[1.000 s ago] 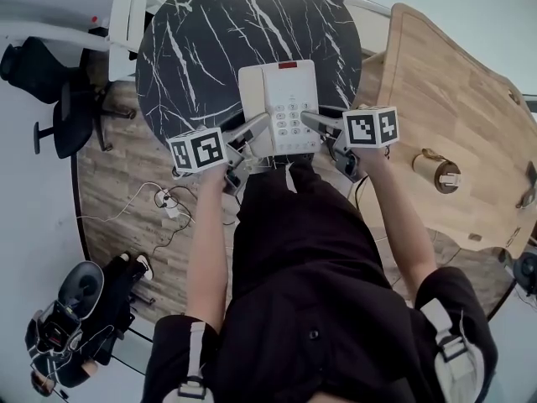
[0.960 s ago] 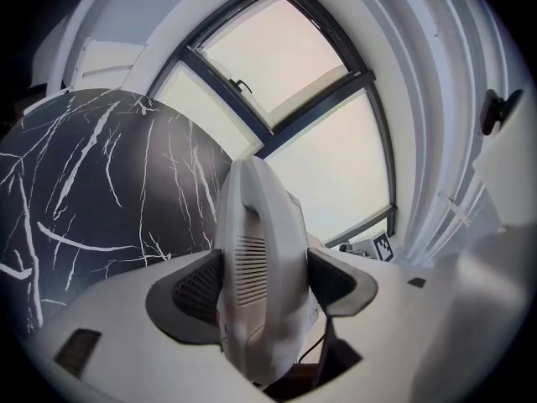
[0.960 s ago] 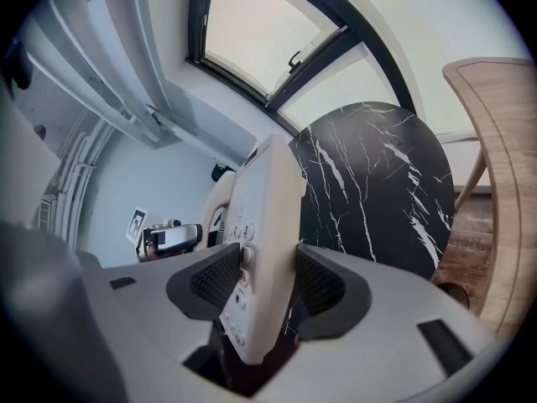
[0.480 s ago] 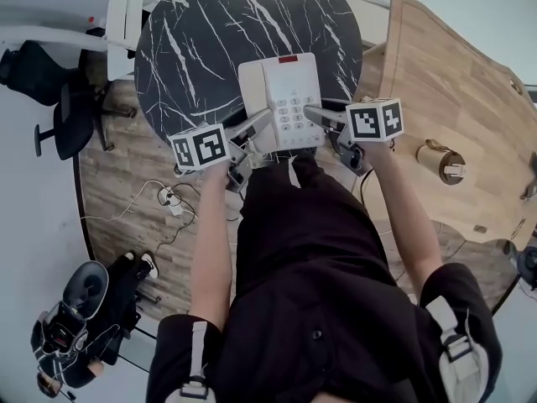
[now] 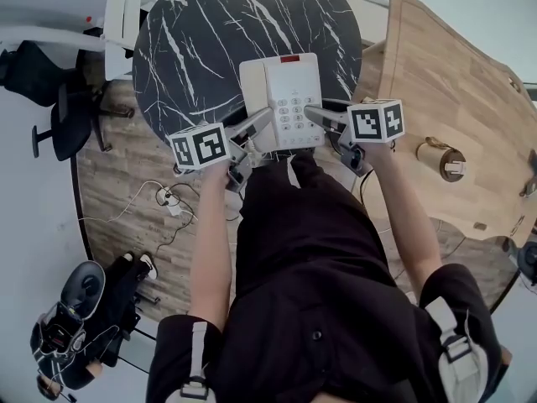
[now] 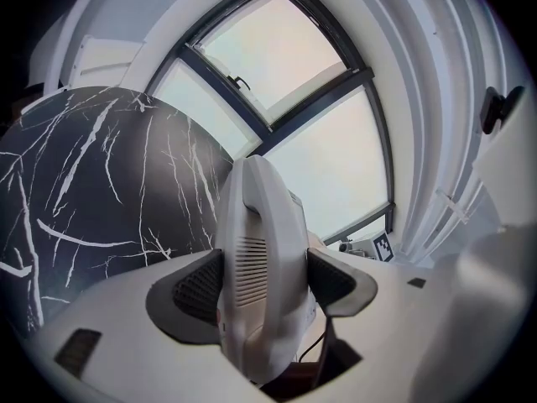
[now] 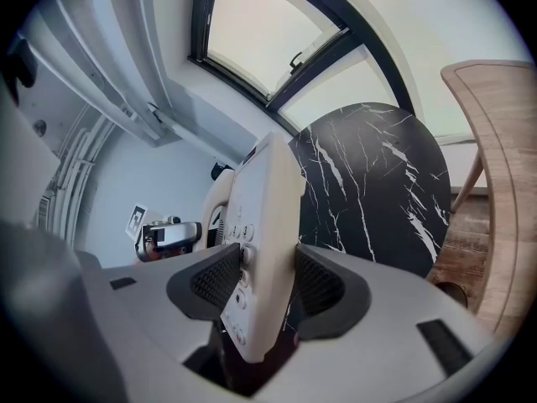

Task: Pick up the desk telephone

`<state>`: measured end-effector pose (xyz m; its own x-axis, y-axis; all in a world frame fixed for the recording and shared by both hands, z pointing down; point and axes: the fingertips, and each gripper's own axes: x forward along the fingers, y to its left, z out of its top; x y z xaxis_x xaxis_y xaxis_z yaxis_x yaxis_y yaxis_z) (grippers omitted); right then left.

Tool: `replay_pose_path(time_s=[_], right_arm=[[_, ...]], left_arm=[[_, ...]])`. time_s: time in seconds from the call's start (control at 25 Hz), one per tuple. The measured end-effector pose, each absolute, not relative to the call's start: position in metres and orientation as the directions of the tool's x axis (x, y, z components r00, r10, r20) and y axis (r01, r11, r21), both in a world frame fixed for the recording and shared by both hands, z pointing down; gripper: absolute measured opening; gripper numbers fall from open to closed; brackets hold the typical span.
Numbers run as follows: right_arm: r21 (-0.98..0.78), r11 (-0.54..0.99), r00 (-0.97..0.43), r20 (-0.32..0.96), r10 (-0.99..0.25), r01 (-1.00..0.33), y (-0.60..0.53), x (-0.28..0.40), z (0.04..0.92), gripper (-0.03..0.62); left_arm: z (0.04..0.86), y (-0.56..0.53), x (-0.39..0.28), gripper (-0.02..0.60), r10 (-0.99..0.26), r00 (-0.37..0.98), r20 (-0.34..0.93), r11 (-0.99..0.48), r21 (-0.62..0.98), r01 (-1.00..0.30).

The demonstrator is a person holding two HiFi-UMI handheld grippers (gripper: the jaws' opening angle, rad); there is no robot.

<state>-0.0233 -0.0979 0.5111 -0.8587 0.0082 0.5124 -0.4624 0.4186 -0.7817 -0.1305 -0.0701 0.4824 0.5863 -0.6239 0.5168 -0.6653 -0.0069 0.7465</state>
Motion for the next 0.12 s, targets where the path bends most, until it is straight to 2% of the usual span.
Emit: replay_pose_path(time_s=[0.12], right_arm=[[-0.782, 0.418, -0.858, 0.513, 0.009, -0.463, -0.0955, -0.0212, 0.5146, 0.224]], left_arm=[[0.4836, -0.0693, -0.1292, 0.328, -0.624, 0.587, 0.516, -0.009, 0.746, -0.666]])
